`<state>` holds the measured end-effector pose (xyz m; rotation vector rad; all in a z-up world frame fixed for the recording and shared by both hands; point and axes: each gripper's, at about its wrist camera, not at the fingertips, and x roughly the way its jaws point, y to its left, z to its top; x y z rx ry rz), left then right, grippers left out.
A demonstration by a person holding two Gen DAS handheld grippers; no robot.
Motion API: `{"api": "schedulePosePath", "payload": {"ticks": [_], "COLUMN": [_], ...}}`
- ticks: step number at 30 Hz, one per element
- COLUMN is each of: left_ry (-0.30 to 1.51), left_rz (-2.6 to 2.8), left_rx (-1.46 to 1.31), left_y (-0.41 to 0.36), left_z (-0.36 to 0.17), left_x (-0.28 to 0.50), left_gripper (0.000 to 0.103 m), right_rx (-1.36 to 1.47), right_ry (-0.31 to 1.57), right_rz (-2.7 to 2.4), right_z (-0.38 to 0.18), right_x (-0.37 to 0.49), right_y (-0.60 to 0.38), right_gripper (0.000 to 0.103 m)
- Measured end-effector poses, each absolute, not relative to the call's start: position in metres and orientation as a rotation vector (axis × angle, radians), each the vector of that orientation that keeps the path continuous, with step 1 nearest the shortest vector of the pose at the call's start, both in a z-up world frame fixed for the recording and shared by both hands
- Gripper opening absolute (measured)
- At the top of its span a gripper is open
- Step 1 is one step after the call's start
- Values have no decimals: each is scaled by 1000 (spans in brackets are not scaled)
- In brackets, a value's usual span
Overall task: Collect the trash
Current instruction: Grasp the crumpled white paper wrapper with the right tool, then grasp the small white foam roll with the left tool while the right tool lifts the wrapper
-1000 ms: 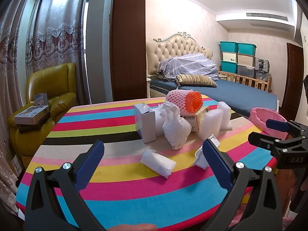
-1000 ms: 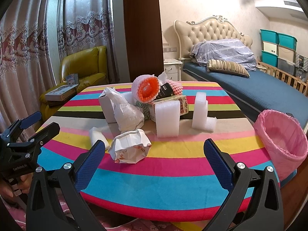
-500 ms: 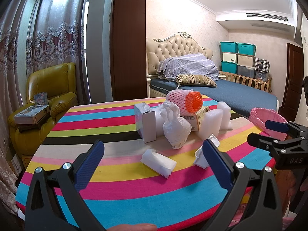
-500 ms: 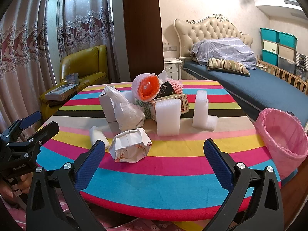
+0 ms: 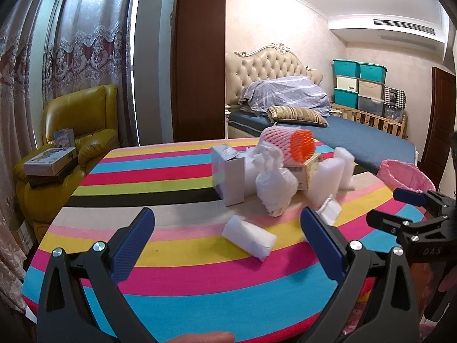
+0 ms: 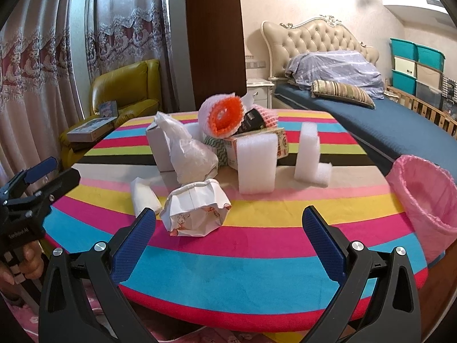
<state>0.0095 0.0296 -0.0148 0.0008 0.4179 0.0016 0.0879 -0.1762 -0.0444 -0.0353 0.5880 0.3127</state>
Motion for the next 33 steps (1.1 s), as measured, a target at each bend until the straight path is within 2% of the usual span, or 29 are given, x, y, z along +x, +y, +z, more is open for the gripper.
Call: {"api": "schedulePosePath", "payload": {"ticks": [13, 20, 25, 28, 30, 32, 33], "left_ry": [500, 570, 623, 651, 671, 685, 690], "left_rz": [117, 141, 76, 7, -34, -43, -47], "left_rx": [-111, -67, -69, -59, -77, -73, -69], "left_y": [90, 97, 87, 71, 61, 50, 46], "left_z": [-43, -58, -65, -68, -70, -73, -74], "left_x": [30, 44, 55, 66, 76, 83, 87], "left_gripper": [98, 98, 98, 98, 98, 98, 98], "right_rx": [-81, -54, -30, -35, -46, -43, -30], "right_ry": [718, 746, 742, 723, 706, 703, 710], "right_rz": [379, 375, 375, 351, 332, 321, 320], "right_z": [-83, -92, -89, -83, -81, -81, -82], "right_x": [139, 155, 152, 147, 143, 142, 143], "right_y": [-131, -119, -138, -154, -164, -174, -180], "right_gripper": [96, 96, 79, 63, 41, 32, 31]}}
